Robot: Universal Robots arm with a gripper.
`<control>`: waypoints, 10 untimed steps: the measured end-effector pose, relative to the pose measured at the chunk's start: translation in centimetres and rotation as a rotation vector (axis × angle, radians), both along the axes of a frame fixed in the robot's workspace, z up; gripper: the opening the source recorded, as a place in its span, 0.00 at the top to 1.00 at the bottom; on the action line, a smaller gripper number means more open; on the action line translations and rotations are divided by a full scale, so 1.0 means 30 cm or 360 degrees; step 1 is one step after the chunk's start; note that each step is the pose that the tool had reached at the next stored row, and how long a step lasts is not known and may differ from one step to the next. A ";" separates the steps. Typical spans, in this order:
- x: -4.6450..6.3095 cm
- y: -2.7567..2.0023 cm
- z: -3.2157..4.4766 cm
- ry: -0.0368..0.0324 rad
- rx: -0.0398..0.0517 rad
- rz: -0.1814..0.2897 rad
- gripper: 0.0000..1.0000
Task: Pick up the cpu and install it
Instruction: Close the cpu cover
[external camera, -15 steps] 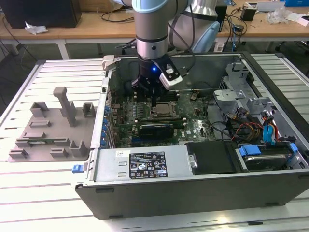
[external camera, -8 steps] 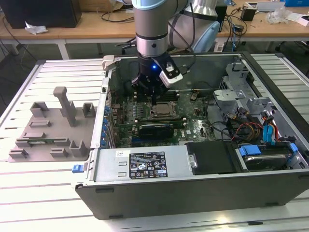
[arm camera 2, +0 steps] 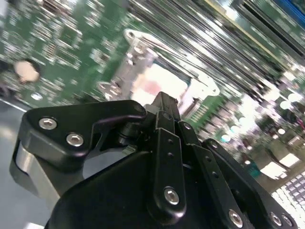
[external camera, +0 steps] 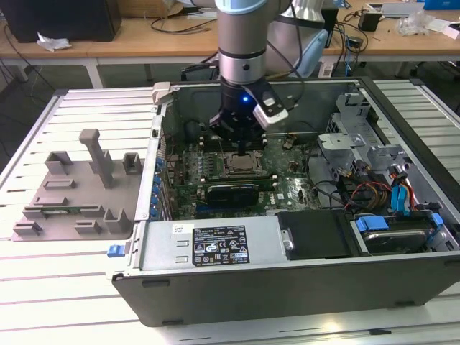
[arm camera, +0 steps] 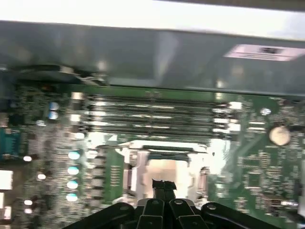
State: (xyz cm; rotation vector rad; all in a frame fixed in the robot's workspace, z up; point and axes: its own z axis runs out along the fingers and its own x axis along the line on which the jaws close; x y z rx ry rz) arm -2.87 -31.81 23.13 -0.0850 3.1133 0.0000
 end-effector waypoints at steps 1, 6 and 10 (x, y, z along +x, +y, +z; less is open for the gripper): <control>0.007 0.000 0.000 0.0000 0.0000 0.0000 0.89; 0.010 0.000 0.055 0.0000 -0.0002 0.0000 0.89; 0.008 0.000 0.056 0.0000 -0.0002 0.0000 0.89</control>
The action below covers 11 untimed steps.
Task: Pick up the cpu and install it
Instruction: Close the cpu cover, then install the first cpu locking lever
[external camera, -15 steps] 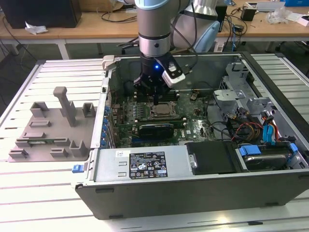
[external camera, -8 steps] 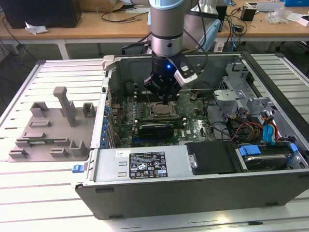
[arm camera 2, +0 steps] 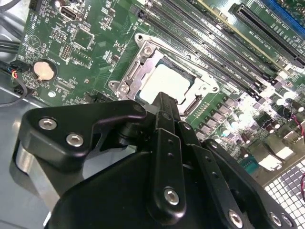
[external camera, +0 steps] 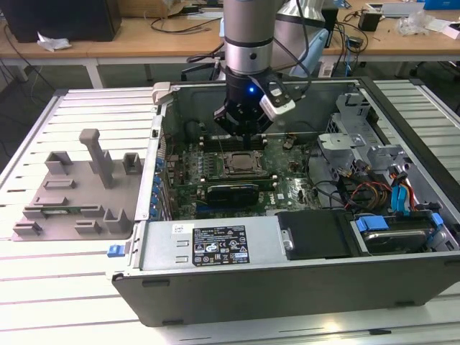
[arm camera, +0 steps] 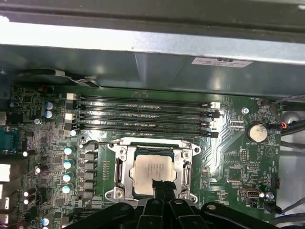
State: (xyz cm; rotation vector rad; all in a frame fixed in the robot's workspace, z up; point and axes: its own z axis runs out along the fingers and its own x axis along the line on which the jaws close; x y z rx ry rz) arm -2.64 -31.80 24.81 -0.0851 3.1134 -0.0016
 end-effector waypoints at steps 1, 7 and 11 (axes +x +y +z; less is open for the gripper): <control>0.000 0.000 0.000 0.0000 0.0000 0.0000 0.89; -0.001 0.000 0.000 0.0000 0.0000 0.0000 0.89; -0.001 0.000 0.000 0.0000 0.0000 0.0000 0.89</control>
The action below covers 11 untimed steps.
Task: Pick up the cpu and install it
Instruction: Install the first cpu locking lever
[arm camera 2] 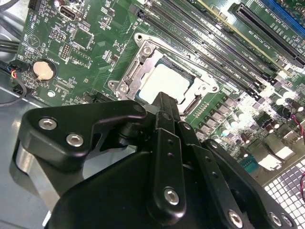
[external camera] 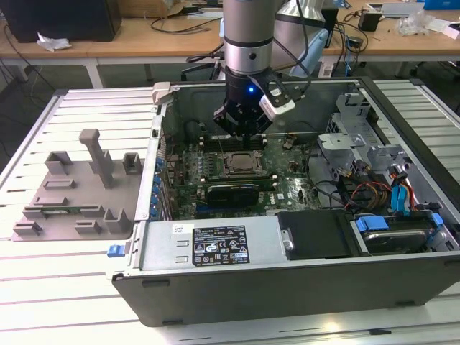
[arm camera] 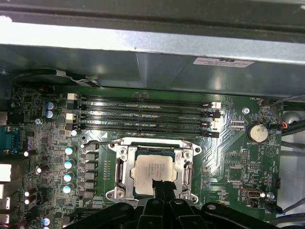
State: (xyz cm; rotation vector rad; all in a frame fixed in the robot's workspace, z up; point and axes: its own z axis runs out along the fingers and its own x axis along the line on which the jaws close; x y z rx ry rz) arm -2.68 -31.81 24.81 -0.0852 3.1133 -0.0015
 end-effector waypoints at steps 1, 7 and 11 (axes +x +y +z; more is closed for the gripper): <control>0.000 0.000 0.000 0.0000 0.0000 0.0000 0.89; -0.026 0.000 0.000 0.0000 0.0000 0.0000 0.89; -0.059 0.000 0.000 0.0000 0.0000 0.0000 0.89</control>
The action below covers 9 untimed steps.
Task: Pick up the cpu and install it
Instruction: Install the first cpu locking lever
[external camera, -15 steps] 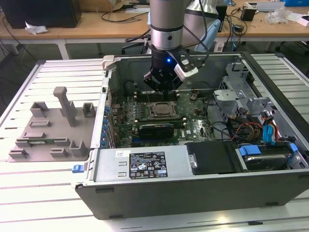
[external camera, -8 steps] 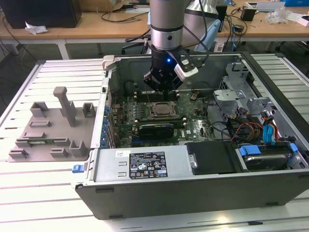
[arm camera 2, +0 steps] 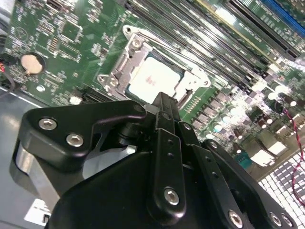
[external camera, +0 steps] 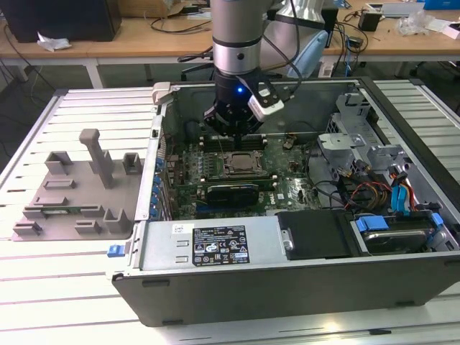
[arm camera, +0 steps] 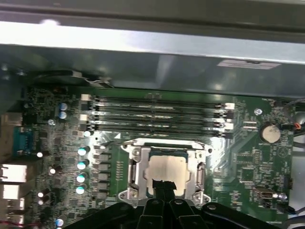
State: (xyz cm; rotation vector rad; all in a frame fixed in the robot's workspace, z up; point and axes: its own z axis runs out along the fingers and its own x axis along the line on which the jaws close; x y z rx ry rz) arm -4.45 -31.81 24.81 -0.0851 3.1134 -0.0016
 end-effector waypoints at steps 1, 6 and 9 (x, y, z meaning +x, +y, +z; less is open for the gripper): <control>-0.015 0.000 0.000 0.0000 0.0000 0.0000 0.89; -0.072 0.000 0.000 0.0000 0.0000 0.0000 0.89; -0.126 0.000 0.000 0.0000 0.0000 0.0000 0.89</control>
